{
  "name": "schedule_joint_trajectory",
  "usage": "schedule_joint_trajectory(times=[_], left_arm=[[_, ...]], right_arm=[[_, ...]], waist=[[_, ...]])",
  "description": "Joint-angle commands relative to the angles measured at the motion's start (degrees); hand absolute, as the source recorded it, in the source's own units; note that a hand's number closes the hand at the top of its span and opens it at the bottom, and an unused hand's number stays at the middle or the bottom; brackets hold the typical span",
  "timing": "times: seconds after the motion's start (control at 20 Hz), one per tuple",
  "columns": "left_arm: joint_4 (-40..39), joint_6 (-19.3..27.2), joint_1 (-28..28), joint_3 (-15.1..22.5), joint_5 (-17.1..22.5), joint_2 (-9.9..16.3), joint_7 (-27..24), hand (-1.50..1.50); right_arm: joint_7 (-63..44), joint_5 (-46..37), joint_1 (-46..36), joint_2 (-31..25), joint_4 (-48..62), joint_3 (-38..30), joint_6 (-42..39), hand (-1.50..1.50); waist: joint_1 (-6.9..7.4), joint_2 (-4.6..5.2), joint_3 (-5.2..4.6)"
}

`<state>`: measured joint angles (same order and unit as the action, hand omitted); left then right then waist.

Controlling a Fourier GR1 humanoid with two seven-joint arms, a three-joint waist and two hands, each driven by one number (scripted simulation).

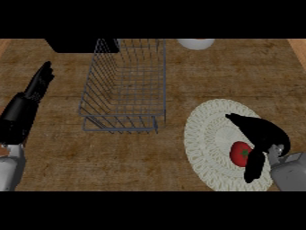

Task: Pick the tomato from the placemat and place it in the basket

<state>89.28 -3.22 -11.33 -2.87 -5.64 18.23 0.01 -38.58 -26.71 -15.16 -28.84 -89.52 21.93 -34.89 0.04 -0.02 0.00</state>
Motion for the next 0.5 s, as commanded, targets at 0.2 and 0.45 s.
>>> schedule_joint_trajectory(times=[0.2,0.45], left_arm=[[2.2,0.1,-0.2,0.2,-1.8,-2.9,2.2,0.0],[-0.4,-2.1,-0.6,-2.5,-2.5,-1.9,-0.4,0.0]], right_arm=[[7.2,-8.5,4.5,4.3,5.1,0.3,3.1,-1.5],[7.1,-10.8,3.1,5.0,6.1,-4.6,-1.2,-1.5]], waist=[[0.08,0.02,0.02],[0.03,0.03,0.01]])
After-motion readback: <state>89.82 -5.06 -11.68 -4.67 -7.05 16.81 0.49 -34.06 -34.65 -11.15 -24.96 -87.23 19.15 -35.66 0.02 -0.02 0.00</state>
